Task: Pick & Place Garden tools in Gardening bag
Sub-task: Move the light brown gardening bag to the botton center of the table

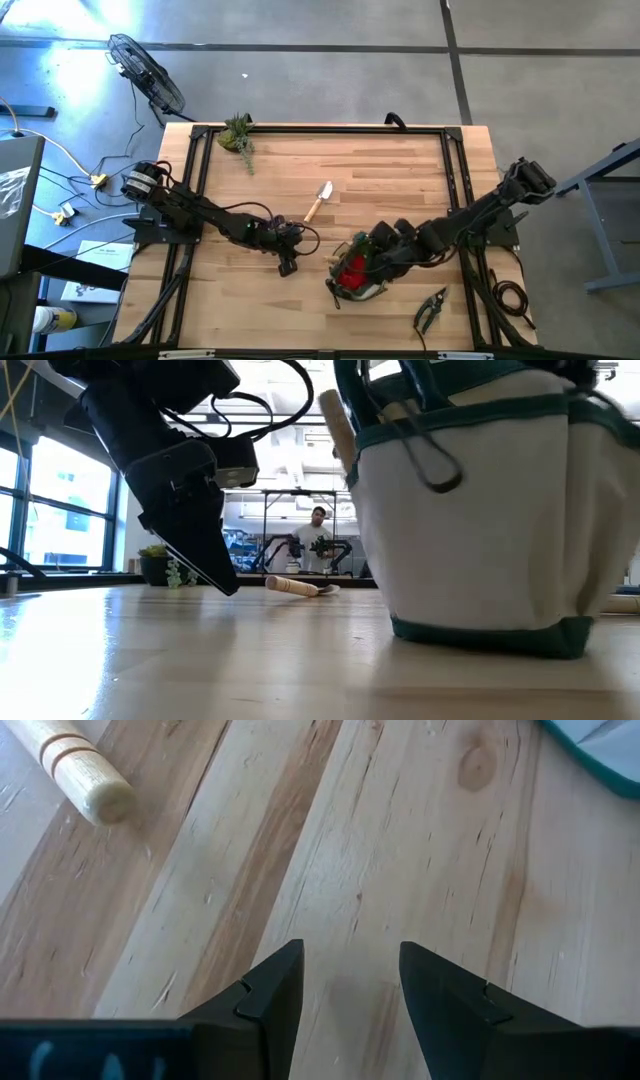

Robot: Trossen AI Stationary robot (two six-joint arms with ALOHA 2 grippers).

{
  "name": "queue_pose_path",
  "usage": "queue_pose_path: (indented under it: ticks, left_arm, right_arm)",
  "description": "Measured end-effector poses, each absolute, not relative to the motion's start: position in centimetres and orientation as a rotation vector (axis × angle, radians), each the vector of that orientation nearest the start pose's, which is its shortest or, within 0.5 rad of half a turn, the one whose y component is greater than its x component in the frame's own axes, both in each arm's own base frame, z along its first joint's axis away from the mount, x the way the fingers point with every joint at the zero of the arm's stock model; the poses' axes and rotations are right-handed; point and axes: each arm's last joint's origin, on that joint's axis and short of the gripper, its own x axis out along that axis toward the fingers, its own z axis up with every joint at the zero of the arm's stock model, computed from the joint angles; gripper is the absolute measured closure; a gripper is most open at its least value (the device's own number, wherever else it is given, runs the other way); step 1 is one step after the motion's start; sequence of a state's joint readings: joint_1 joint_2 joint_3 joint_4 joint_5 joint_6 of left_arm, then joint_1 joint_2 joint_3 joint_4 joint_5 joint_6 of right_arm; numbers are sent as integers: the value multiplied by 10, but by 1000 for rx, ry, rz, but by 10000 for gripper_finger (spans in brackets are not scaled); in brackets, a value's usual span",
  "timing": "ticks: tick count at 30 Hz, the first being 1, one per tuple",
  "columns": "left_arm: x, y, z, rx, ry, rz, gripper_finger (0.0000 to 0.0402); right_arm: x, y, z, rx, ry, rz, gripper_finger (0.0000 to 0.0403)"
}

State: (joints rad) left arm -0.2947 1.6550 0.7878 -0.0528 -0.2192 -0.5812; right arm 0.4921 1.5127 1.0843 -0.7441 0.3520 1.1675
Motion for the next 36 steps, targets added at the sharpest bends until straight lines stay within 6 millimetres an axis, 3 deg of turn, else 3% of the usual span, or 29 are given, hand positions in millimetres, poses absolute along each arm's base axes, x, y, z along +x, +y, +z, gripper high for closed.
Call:
queue_pose_path:
  ticks: [6, 11, 23, 32, 36]
  left_arm:
    - [293, -82, 142, -308, 874, 189, 240]
    - [293, -82, 142, -308, 874, 190, 240]
    - [293, -82, 142, -309, 875, 188, 240]
    - [293, -82, 142, -309, 875, 187, 240]
    - [293, -82, 142, -309, 875, 187, 240]
  right_arm:
    - [258, 139, 232, 866, 1112, -425, 310]
    - [262, 157, 239, 959, 1095, -248, 310]
    - [275, 169, 253, 894, 916, 1, 310]
    - [282, 152, 251, 816, 875, -81, 310]
    - [280, 143, 245, 774, 883, -201, 310]
